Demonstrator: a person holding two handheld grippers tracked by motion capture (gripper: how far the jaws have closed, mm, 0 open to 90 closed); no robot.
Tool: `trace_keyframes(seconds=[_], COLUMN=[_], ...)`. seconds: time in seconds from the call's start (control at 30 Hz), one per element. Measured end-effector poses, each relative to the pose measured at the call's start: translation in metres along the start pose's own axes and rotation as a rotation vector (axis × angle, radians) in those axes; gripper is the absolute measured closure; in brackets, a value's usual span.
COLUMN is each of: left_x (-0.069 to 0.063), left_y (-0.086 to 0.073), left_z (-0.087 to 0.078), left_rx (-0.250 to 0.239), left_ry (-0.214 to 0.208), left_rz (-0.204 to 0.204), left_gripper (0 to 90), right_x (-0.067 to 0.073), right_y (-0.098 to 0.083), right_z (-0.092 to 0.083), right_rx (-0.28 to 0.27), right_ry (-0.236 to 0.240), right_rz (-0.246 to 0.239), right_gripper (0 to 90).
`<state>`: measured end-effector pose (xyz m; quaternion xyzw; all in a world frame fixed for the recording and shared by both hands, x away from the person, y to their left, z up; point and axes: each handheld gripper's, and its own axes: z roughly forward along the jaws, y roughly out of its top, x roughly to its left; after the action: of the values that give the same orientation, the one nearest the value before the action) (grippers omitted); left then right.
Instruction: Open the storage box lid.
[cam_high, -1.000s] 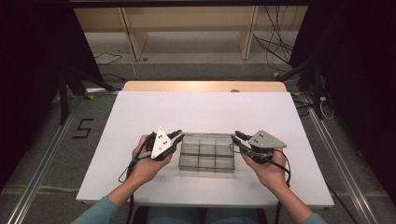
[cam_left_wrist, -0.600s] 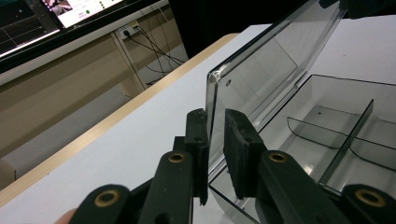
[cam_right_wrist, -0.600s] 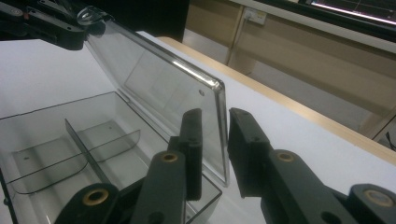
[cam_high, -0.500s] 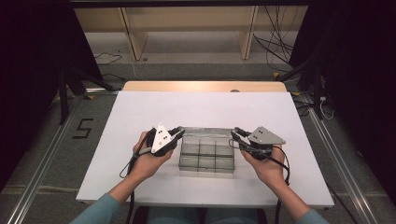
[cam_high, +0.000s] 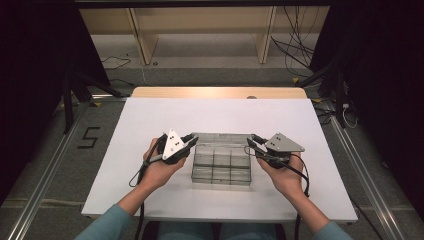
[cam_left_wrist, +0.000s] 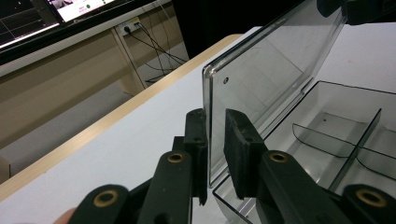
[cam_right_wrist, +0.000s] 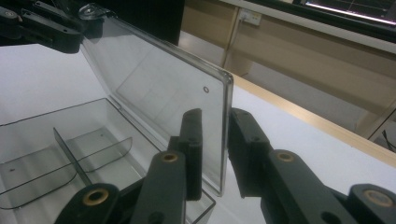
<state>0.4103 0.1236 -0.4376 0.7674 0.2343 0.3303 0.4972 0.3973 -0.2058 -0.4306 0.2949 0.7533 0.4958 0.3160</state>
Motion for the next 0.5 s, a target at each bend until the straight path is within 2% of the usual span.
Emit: trace_keyframes(seconds=[0.5], left_x=[0.0041], left_y=[0.0018], left_z=[0.0053], left_rx=[-0.004], left_ry=[0.003], left_rz=[-0.020], left_gripper=[78.2], right_x=[-0.0030], right_y=[0.0014], right_z=[0.0053], right_rx=[-0.002], right_ry=[-0.010], right_rz=[0.022], right_gripper=[76.2])
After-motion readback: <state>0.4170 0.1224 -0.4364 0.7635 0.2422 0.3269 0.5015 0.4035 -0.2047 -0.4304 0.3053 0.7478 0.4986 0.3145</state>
